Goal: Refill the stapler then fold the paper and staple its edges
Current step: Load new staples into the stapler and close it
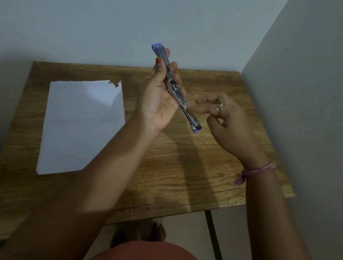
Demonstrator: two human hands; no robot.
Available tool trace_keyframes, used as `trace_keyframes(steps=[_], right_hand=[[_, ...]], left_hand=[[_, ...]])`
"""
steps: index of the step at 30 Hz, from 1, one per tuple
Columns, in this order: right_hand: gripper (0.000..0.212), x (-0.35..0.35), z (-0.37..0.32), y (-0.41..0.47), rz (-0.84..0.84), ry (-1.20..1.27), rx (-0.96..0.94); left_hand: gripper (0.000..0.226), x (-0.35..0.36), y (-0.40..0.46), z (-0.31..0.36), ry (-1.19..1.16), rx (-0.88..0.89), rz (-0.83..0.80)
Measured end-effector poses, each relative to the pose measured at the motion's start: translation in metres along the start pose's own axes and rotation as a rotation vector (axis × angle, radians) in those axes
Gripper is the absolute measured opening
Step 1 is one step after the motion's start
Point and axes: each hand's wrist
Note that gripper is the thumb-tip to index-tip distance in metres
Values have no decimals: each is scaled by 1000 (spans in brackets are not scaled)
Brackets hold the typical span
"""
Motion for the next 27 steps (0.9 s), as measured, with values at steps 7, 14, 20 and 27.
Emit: trace_keyframes(steps=[7, 14, 20, 27], right_hand=[[44, -3, 3, -1, 57, 199, 152], [55, 0, 20, -16, -211, 552, 491], [49, 19, 24, -21, -21, 646, 468], [33, 19, 28, -18, 219, 740, 474]], left_hand=[[24, -2, 2, -2, -8, -7, -7], [20, -1, 3, 0, -77, 2, -26], [18, -3, 4, -3, -59, 28, -5], [17, -13, 8, -8, 73, 45, 12]])
Point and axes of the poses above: each hand's wrist, its own y-axis towards the middle knuckle, its own x-axis out of the palm, z = x × y, and after that the axes turned 13 degrees about z, right-handed
